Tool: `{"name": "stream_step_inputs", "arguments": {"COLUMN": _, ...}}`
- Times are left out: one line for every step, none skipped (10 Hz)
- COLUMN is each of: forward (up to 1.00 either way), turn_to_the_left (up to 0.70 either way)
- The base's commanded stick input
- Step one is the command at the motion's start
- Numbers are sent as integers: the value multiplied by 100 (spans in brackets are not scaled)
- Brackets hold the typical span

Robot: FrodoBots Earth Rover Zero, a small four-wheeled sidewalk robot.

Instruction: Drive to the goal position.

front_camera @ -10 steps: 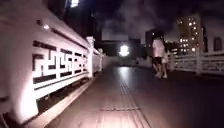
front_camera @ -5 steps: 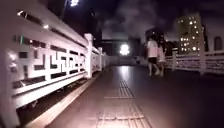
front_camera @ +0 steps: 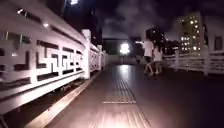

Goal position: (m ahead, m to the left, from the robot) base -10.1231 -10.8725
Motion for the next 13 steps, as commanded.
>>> {"name": "stream_step_inputs", "arguments": {"forward": 45, "turn_to_the_left": 0}}
{"name": "stream_step_inputs", "arguments": {"forward": 45, "turn_to_the_left": 0}}
{"name": "stream_step_inputs", "arguments": {"forward": 45, "turn_to_the_left": 0}}
{"name": "stream_step_inputs", "arguments": {"forward": 45, "turn_to_the_left": 0}}
{"name": "stream_step_inputs", "arguments": {"forward": 45, "turn_to_the_left": 0}}
{"name": "stream_step_inputs", "arguments": {"forward": 45, "turn_to_the_left": 0}}
{"name": "stream_step_inputs", "arguments": {"forward": 45, "turn_to_the_left": 0}}
{"name": "stream_step_inputs", "arguments": {"forward": 45, "turn_to_the_left": 0}}
{"name": "stream_step_inputs", "arguments": {"forward": 45, "turn_to_the_left": 0}}
{"name": "stream_step_inputs", "arguments": {"forward": 45, "turn_to_the_left": 0}}
{"name": "stream_step_inputs", "arguments": {"forward": 45, "turn_to_the_left": 0}}
{"name": "stream_step_inputs", "arguments": {"forward": 45, "turn_to_the_left": 0}}
{"name": "stream_step_inputs", "arguments": {"forward": 45, "turn_to_the_left": 0}}
